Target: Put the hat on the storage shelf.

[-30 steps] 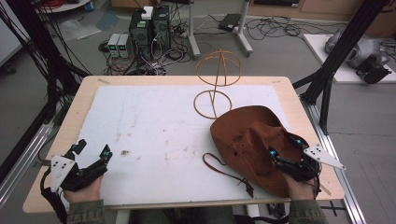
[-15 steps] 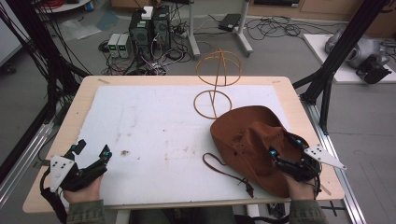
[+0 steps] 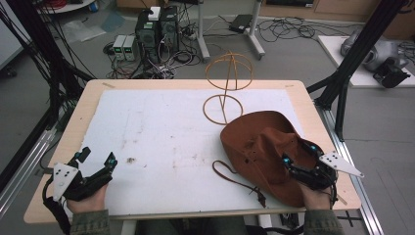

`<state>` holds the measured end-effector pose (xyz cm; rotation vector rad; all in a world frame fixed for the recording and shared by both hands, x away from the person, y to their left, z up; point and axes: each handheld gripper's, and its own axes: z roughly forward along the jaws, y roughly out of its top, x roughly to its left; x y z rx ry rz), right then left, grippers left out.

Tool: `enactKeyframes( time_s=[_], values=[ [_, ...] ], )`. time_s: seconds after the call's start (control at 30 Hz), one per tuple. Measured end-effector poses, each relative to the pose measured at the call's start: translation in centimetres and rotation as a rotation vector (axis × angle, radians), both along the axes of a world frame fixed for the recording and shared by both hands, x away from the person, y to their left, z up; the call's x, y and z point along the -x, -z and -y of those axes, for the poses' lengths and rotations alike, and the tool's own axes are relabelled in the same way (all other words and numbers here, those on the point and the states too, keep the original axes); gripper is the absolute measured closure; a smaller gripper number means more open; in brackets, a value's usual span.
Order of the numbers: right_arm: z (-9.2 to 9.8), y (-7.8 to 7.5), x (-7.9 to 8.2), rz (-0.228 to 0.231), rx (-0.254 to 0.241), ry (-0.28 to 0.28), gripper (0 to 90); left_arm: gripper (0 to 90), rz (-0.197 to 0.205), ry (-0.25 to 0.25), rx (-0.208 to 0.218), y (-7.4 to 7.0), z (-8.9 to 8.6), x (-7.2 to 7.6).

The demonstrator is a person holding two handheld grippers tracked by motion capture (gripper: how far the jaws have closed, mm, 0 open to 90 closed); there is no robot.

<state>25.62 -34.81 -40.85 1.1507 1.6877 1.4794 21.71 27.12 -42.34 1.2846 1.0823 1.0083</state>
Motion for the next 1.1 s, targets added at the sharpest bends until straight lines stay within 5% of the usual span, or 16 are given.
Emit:
enactKeyframes(
  time_s=[0.83,1.1],
  values=[
    [-1.9,0.6,-1.8,-0.092,0.105,-0.067,12.4,19.6,-0.017,0.012,-0.003,0.3,0.2,-0.2],
    [-2.9,1.2,-3.0,-0.178,0.153,-0.052,12.4,19.9,-0.023,0.014,-0.003,0.4,0.2,-0.2]
  ],
)
